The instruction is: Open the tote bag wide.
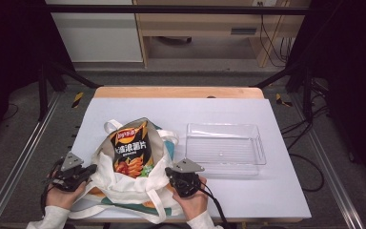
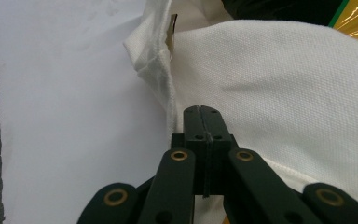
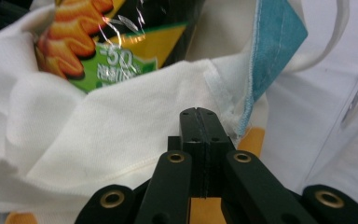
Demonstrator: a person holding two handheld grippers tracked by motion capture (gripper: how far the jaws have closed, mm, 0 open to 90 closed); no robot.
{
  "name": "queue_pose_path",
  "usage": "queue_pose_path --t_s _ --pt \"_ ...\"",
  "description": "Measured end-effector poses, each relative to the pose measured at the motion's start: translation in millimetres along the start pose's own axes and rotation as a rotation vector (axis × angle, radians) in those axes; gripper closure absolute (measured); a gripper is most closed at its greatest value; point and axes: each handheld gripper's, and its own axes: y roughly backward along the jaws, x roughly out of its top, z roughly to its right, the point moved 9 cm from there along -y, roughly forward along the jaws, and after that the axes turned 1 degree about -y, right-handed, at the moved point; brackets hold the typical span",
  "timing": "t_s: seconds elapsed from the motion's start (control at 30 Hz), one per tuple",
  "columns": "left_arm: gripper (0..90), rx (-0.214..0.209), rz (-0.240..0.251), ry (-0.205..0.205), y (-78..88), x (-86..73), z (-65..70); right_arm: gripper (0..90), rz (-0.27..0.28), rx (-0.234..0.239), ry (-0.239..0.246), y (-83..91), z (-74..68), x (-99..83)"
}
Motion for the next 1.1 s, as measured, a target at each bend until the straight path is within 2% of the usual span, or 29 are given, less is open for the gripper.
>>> queue_pose_path --t_s 0.1,0.17,0.37,0.4,0.43,0.47,0.5,0.53,0.57,0.6,0.63,0.67,0.7,0.9,0.97,1.03,1.1 --pt "90.0 -0.007 -0.002 -0.001 0.9 -2.2 2.1 90.0 -0.014 0.007 -0.011 -1.0 1.3 -10.4" --pt "90.0 -0.009 0.000 -0.002 1.9 -3.4 3.8 90.0 -0.009 0.014 -0.042 -2.4 1.5 -21.4" --pt "90.0 -0.015 0.009 0.010 -2.3 -1.0 4.9 90.0 0.013 0.009 -0.034 -5.9 1.3 -26.0" --pt "90.0 -0.019 0.034 -0.007 -1.7 2.7 4.9 90.0 0.017 0.011 -0.034 -5.8 1.6 -25.8" --pt "90.0 -0.019 0.034 -0.007 -1.7 2.7 4.9 90.0 0.017 0.011 -0.034 -5.8 1.6 -25.8" --pt "90.0 -0.032 0.083 0.000 2.5 9.0 3.9 90.0 0.022 0.014 -0.033 -4.9 1.8 -25.7" --pt "90.0 -0.032 0.083 0.000 2.5 9.0 3.9 90.0 0.028 0.016 -0.033 -4.3 1.7 -25.0" --pt "85.6 -0.059 0.155 0.028 9.8 19.2 3.0 90.0 0.038 0.022 -0.034 -3.7 1.1 -24.1" --pt "83.0 -0.059 0.155 0.028 9.8 19.2 3.0 90.0 0.038 0.022 -0.034 -3.7 1.1 -24.1" --pt "80.6 -0.059 0.213 0.028 17.4 30.5 2.7 88.8 0.057 0.028 -0.022 -1.8 0.9 -22.0" --pt "78.3 -0.059 0.213 0.028 17.4 30.5 2.7 88.8 0.057 0.028 -0.022 -1.8 0.9 -22.0" --pt "73.9 -0.052 0.255 0.030 23.4 42.3 3.0 87.4 0.071 0.042 -0.027 0.3 0.9 -19.2" --pt "73.2 -0.049 0.274 0.030 26.3 48.2 3.2 87.4 0.074 0.042 -0.026 1.3 0.9 -17.8" --pt "61.5 -0.057 0.364 0.065 39.8 85.0 6.1 82.3 0.080 0.065 -0.031 1.7 -0.9 -13.6" --pt "57.8 -0.053 0.374 0.067 41.2 90.6 6.7 81.4 0.083 0.066 -0.031 2.0 -1.2 -12.6" --pt "56.6 -0.049 0.398 0.063 44.4 105.4 10.3 79.2 0.095 0.076 -0.031 3.3 -2.6 -9.6" --pt "54.7 -0.046 0.401 0.057 44.9 109.4 11.6 78.7 0.097 0.080 -0.025 4.0 -2.9 -9.1"
